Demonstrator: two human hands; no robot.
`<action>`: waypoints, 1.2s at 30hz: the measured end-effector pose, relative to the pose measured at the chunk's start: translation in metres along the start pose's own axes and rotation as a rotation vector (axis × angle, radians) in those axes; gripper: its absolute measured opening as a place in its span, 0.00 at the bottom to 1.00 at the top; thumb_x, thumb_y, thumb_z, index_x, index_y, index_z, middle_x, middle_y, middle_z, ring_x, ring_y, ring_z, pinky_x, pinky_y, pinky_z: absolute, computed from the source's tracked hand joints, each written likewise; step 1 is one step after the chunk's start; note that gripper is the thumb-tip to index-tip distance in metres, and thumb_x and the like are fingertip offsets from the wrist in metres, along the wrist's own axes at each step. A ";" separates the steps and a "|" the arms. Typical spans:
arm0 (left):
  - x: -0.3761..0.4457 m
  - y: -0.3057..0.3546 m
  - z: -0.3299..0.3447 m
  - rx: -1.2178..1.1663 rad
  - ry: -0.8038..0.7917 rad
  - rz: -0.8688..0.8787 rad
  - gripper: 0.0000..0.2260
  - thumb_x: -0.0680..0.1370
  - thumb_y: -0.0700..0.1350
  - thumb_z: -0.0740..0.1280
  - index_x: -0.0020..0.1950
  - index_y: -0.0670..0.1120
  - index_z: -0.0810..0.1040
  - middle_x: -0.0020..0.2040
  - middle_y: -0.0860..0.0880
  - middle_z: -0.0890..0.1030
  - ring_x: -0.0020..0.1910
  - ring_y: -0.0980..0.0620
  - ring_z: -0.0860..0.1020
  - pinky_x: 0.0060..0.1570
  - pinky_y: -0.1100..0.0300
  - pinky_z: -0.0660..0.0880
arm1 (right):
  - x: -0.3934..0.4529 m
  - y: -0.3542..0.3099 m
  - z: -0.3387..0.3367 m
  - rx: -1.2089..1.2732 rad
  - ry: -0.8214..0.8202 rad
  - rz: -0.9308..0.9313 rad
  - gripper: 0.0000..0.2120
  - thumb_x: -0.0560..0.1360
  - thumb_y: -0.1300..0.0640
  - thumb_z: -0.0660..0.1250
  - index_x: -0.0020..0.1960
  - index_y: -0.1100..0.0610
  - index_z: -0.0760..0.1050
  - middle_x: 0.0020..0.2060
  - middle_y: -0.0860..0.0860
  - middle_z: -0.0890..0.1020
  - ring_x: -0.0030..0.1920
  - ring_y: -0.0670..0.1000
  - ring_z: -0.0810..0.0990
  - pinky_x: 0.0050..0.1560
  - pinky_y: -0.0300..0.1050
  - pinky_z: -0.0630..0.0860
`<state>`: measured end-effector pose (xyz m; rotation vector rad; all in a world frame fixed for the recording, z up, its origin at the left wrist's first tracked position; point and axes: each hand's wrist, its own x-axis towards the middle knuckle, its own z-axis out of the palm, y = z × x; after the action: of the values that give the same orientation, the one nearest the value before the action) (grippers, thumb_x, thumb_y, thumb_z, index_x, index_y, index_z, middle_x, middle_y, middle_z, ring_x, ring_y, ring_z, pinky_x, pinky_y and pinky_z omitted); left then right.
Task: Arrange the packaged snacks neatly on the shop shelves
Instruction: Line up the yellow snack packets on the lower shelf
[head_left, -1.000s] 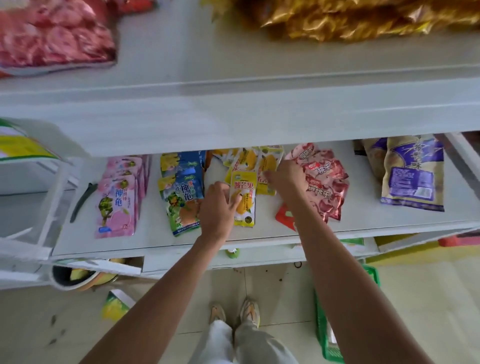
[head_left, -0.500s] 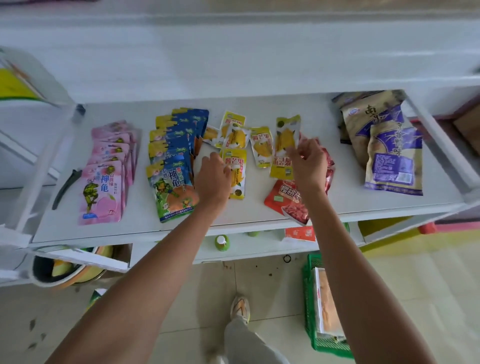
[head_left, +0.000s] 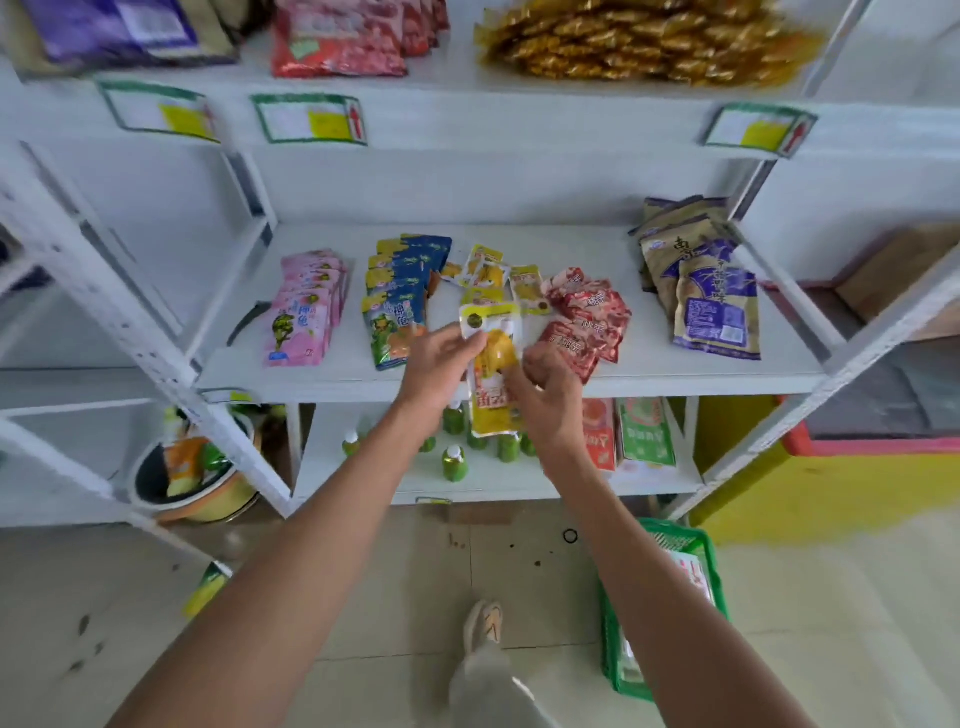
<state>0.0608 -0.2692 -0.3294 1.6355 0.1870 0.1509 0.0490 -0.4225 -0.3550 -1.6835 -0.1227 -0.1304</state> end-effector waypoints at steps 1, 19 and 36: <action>-0.018 0.005 -0.006 -0.006 -0.001 0.002 0.13 0.81 0.45 0.73 0.40 0.39 0.80 0.32 0.56 0.80 0.33 0.60 0.77 0.39 0.68 0.71 | -0.018 -0.008 -0.002 0.012 -0.028 -0.011 0.07 0.81 0.58 0.70 0.45 0.52 0.75 0.32 0.44 0.76 0.33 0.47 0.74 0.36 0.47 0.72; -0.142 0.069 -0.016 0.052 -0.046 0.014 0.06 0.79 0.46 0.75 0.43 0.46 0.85 0.37 0.56 0.84 0.41 0.62 0.81 0.46 0.62 0.76 | -0.112 -0.085 -0.051 0.061 -0.203 0.057 0.18 0.81 0.56 0.71 0.37 0.62 0.72 0.28 0.49 0.66 0.29 0.47 0.61 0.31 0.40 0.59; -0.163 0.069 -0.013 0.034 -0.397 -0.117 0.17 0.79 0.37 0.73 0.66 0.49 0.80 0.59 0.47 0.87 0.60 0.48 0.84 0.57 0.57 0.82 | -0.059 -0.090 -0.118 0.402 -0.214 0.282 0.03 0.80 0.56 0.72 0.49 0.55 0.79 0.47 0.54 0.85 0.50 0.50 0.84 0.49 0.45 0.76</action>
<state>-0.0991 -0.2953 -0.2573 1.6493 -0.0203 -0.2670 -0.0249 -0.5300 -0.2628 -1.2927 -0.0646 0.2719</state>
